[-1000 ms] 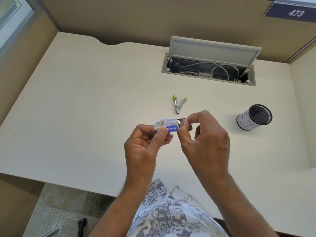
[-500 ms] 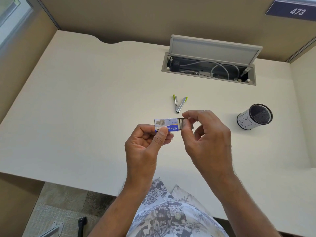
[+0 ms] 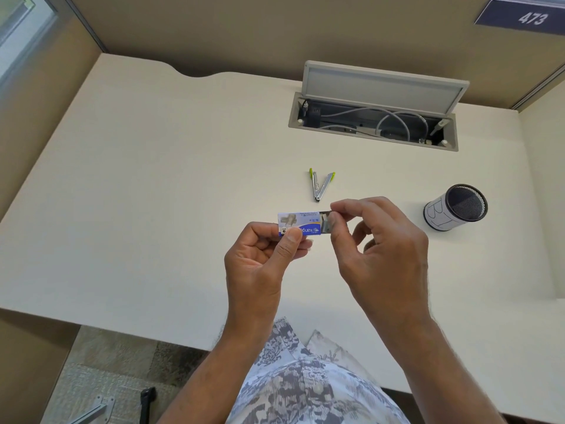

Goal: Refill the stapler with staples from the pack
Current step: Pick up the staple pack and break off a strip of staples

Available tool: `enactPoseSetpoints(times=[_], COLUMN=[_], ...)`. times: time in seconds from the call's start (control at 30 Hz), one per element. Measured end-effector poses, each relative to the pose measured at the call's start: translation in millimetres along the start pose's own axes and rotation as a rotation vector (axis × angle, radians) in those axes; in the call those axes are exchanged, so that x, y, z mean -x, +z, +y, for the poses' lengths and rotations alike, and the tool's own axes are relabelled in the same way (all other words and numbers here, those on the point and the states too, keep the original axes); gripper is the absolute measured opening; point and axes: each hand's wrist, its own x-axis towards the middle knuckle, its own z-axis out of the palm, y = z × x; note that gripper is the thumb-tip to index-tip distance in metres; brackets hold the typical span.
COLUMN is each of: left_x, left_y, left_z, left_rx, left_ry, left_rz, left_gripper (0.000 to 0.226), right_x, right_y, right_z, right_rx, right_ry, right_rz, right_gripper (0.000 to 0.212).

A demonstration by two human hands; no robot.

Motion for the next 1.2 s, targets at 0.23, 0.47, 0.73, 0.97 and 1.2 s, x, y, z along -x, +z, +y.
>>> enactPoseSetpoints(times=[0.23,0.47,0.73,0.97,1.2], left_x=[-1,-2,-3,-3,0], left_y=[-1,-1,-1,-1,0], left_z=[-1,-2,-4,-5,-4], left_rx=[0.071,0.087,0.058,0.016,-0.001], left_ry=[-0.064,-0.072,-0.032,0.004,0.068], left_rz=[-0.010,-0.007,-0.004,-0.011,-0.047], left_gripper=[0.006,0.009,0.013,0.011,0.035], right_x=[-10,-16,-12,-5,-1], right_y=[-7,-11,-7,-5,-1], right_z=[13,22,28,22,19], right_rx=[-0.604,-1.088,-1.269,-0.851,-0.858], right_ry=[0.462,0.650,0.918,0.711,0.601], right_rz=[-0.056,-0.077,-0.217,-0.300,-0.253], right_gripper=[0.007,0.015,0.018,0.018,0.017])
